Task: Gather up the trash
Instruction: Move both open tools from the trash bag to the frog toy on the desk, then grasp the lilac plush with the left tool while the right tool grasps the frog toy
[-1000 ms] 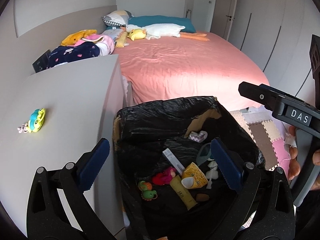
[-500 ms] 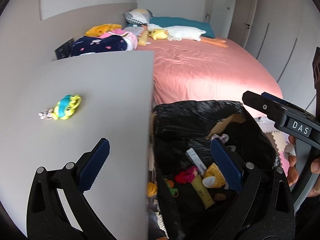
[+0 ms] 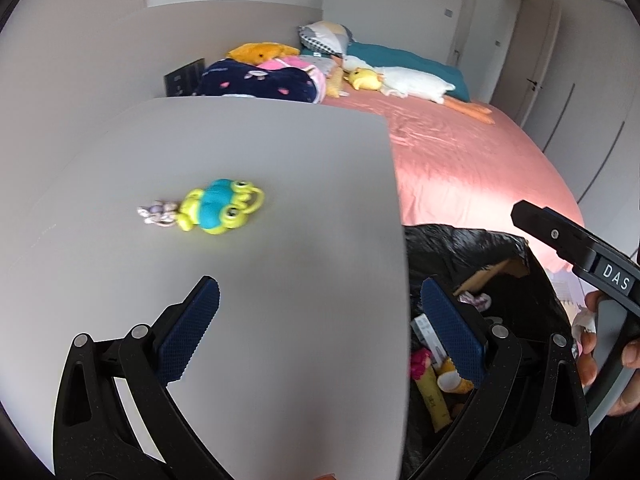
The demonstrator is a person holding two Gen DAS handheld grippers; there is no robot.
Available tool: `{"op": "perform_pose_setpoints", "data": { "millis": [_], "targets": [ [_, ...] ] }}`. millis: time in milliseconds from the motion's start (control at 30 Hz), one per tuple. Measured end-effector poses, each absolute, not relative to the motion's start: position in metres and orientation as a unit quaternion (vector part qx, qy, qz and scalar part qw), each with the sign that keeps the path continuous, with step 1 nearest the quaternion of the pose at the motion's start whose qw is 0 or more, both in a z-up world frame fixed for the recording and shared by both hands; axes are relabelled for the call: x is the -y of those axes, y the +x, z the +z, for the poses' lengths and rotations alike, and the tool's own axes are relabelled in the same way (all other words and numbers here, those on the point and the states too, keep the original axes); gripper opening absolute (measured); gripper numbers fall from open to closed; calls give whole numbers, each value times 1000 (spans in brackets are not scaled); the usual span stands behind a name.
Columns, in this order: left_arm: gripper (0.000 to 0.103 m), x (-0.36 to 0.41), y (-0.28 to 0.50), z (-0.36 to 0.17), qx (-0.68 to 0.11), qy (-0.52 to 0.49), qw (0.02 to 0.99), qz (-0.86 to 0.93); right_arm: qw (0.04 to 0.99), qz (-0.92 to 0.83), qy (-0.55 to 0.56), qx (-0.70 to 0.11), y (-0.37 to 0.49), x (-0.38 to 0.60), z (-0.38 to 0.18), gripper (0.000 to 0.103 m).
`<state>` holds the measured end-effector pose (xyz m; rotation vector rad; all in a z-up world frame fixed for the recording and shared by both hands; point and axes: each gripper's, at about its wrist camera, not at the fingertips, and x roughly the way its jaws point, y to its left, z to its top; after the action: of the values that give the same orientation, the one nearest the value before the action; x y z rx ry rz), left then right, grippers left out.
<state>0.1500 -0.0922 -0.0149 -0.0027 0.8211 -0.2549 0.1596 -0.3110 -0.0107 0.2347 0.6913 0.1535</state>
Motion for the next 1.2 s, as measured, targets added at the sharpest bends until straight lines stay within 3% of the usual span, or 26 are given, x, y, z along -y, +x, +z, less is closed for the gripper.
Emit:
{"op": "perform_pose_setpoints", "data": {
  "millis": [567,833,1100,1200],
  "targets": [
    [97,19,182,-18,-383,-31,922,-55,923,110,103,-355,203,246,-20,84],
    [72,-8,207,-32,-400,-58,914,-30,920,127,100,-358,224,224,-22,84],
    [64,-14,229,-41,-415,-58,908,-24,914,138,89,-372,242,206,-33,84],
    [50,-14,239,-46,-430,-52,901,-23,912,139,88,-375,248,201,-35,84]
  ]
}}
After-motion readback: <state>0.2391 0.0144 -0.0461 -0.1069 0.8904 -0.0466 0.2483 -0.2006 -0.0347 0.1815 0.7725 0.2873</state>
